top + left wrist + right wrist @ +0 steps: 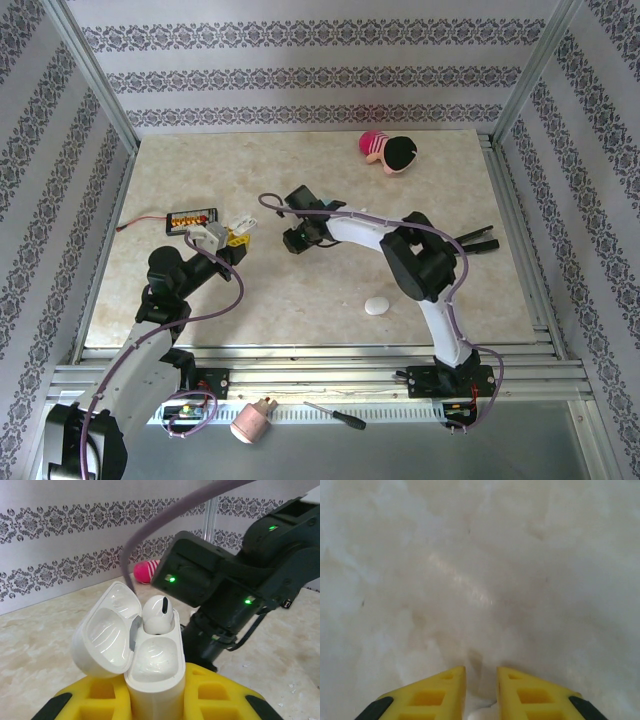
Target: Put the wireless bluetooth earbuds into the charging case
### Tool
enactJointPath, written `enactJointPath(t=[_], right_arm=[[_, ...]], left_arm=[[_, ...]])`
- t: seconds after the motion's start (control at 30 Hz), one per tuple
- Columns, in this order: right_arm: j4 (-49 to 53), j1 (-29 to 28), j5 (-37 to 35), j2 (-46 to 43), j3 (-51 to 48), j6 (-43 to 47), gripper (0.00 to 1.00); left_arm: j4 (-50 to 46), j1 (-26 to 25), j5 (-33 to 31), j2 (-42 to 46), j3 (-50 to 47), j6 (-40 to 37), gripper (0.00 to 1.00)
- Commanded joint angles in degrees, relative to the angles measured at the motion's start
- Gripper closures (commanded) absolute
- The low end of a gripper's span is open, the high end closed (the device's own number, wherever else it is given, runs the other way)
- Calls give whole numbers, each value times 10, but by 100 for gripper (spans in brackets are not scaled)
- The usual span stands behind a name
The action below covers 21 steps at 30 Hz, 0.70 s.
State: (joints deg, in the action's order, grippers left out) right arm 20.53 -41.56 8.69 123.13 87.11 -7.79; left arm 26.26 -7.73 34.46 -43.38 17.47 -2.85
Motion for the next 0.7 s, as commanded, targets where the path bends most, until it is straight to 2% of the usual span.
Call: enactJointPath(t=[0.0,0.27,0.33,0.5,0.67], right_arm=[[-6,-10,16,-46,-45,26,76],[-25,-11,-5,-114,-119,12,73],[-30,-10,-14,-133,-128,6,67],[-28,-6,-9,-168,-151,-4,60],[7,5,12,-149,-131,-19,53]], left_arm=[[29,9,12,9,-3,8,100],[30,8,19,7,3,12,100],[30,8,19,8,3,13,100],[29,8,22,14,4,15,100],[28,8,24,15,1,9,100]])
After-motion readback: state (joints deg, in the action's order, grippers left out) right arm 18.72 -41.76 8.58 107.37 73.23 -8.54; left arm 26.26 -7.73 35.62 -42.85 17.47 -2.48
